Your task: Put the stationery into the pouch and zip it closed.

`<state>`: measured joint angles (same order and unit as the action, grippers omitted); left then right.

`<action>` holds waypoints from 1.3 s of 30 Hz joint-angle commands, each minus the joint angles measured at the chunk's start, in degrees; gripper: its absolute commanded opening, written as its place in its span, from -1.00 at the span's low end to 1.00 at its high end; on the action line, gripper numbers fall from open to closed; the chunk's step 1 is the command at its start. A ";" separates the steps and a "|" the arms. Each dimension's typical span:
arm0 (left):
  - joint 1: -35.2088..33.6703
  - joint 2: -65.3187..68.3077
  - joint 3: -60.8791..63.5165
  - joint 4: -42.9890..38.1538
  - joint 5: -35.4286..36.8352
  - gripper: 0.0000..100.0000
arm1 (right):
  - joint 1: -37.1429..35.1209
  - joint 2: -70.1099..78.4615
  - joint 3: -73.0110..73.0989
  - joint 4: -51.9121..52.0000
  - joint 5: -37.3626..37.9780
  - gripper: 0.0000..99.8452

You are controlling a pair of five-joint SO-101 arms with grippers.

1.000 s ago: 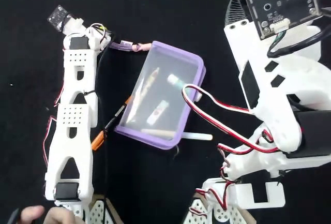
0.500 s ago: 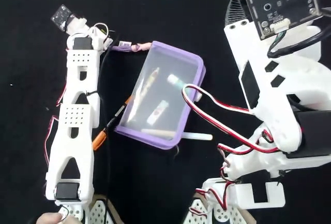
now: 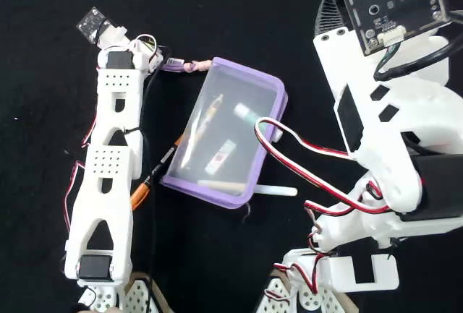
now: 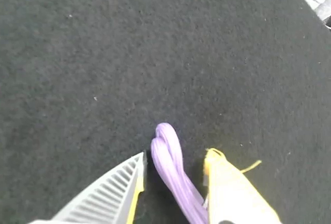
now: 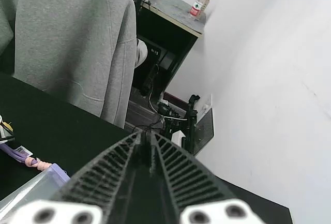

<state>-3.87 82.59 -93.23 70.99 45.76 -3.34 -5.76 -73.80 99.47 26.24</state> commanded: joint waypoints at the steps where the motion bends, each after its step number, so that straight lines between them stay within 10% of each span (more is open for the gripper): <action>1: 0.92 -0.70 -2.07 -2.29 0.35 -0.86 | 0.44 -1.27 0.40 1.67 0.62 -0.97; 16: 0.13 -2.64 -2.33 1.67 -2.20 -0.94 | 0.44 -1.36 -0.04 1.67 0.62 -0.97; 39: 2.95 -62.42 -2.07 26.02 -13.63 -0.94 | 0.44 -1.45 -0.13 1.67 0.62 -0.97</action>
<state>-2.73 29.67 -93.85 96.04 36.00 -3.34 -5.76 -73.80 99.56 26.24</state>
